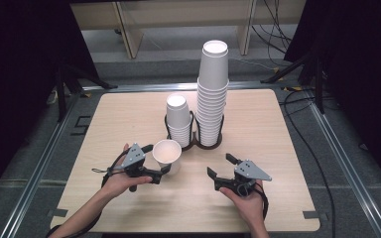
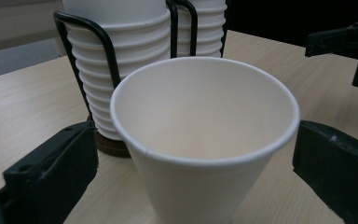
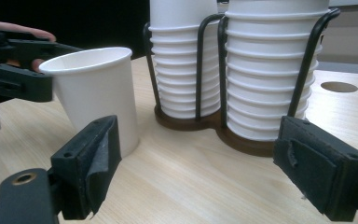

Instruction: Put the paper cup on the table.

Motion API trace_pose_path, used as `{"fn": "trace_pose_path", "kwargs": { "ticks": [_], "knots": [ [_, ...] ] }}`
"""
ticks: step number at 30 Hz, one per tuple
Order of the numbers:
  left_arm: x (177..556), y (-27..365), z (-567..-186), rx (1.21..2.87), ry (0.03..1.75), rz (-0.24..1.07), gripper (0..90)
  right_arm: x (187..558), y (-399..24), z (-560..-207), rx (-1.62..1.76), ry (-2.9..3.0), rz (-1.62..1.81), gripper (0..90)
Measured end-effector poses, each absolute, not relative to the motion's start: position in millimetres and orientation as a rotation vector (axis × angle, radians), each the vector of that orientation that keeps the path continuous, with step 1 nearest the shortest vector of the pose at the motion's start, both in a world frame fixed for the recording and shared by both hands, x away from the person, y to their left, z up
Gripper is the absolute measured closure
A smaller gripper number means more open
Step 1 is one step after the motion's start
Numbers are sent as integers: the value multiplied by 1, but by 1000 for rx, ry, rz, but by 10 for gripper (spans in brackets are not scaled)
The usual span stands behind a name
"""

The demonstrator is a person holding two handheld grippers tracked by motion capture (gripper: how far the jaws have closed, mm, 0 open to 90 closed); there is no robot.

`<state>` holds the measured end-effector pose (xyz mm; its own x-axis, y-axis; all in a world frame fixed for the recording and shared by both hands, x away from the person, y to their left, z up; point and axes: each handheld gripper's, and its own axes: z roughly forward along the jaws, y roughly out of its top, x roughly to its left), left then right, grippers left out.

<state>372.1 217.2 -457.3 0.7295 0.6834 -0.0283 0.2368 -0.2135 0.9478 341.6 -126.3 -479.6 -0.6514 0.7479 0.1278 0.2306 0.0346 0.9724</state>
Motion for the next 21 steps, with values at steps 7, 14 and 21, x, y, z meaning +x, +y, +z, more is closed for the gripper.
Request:
{"fn": "trace_pose_path", "kwargs": {
  "ticks": [7, 14, 21],
  "knots": [
    [356, 234, -462, 1754, 726, 479, 0, 343, -130, -481, 980, 1876, 1635, 148],
    [341, 258, -475, 1735, 757, 488, 0, 343, -131, -482, 980, 1882, 1605, 148],
    [334, 276, -490, 1691, 807, 514, 0, 344, -133, -484, 985, 1859, 1636, 148]
  ]
}}
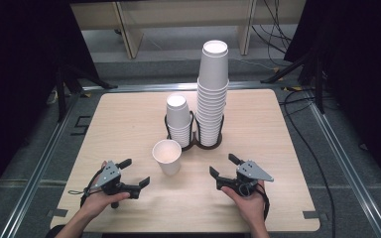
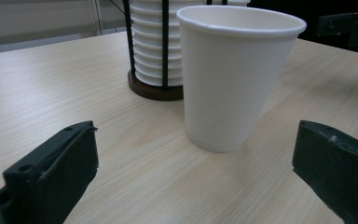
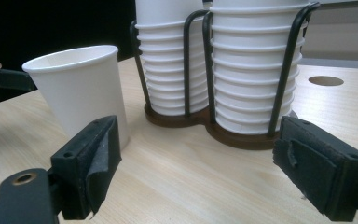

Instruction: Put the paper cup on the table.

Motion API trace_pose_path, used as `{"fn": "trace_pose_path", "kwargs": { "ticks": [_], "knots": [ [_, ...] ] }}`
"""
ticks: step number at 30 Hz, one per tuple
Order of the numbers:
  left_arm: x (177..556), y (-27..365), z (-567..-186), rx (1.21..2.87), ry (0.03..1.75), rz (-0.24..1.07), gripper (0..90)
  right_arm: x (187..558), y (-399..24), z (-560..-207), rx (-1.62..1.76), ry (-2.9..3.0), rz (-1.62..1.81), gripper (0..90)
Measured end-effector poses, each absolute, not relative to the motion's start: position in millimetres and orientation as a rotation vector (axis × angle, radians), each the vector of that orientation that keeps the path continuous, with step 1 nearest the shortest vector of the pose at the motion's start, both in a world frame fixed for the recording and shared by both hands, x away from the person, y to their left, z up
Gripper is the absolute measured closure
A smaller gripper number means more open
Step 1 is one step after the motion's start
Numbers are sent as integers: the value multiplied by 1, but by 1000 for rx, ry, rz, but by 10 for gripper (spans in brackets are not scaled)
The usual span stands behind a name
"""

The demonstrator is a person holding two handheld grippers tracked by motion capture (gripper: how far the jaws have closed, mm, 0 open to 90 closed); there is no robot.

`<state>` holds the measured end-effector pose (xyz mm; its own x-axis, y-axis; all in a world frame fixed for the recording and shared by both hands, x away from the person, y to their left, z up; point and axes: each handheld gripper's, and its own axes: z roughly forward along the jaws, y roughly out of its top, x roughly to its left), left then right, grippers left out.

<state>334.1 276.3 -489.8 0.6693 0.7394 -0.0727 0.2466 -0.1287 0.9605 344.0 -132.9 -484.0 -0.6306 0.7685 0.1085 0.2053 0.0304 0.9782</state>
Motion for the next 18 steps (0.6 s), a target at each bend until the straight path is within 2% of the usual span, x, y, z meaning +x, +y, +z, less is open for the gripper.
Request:
{"fn": "trace_pose_path", "kwargs": {
  "ticks": [9, 18],
  "knots": [
    [334, 283, -498, 1630, 788, 598, 0, 341, -133, -486, 1000, 1848, 1585, 148],
    [333, 284, -497, 1640, 786, 602, 0, 341, -131, -491, 1039, 1869, 1567, 148]
  ]
}}
